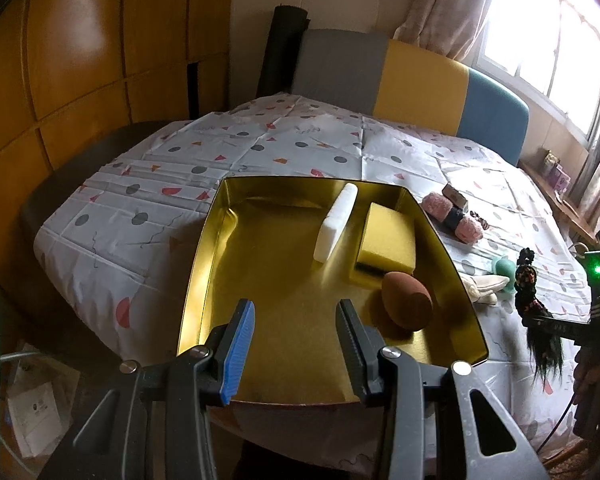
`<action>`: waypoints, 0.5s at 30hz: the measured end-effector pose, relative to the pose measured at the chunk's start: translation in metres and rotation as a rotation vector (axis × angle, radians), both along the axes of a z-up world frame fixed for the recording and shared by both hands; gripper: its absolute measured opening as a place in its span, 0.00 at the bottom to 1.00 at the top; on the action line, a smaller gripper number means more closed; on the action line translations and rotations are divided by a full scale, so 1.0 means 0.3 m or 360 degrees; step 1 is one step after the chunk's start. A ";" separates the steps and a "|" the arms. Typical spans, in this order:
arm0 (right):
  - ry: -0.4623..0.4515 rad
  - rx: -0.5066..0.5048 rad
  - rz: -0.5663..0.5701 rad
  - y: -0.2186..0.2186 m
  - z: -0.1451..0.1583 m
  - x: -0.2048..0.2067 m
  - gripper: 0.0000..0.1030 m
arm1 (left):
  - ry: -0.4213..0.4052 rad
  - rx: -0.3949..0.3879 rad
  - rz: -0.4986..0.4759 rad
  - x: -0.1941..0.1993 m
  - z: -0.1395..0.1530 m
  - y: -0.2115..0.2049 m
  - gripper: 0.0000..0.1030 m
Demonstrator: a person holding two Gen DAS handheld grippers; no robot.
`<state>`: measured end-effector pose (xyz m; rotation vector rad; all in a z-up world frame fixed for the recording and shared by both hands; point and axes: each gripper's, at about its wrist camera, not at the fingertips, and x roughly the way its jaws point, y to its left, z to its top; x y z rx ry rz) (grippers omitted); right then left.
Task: Organize soft objects
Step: 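Carry the black beaded braid toward the gold tray with the right gripper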
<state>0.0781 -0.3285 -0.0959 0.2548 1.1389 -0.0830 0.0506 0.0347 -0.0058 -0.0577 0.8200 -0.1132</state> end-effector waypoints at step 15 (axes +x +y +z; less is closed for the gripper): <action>-0.0232 0.0189 0.0308 0.313 0.178 -0.008 0.12 | -0.0007 -0.0004 0.0026 -0.022 0.013 0.013 0.41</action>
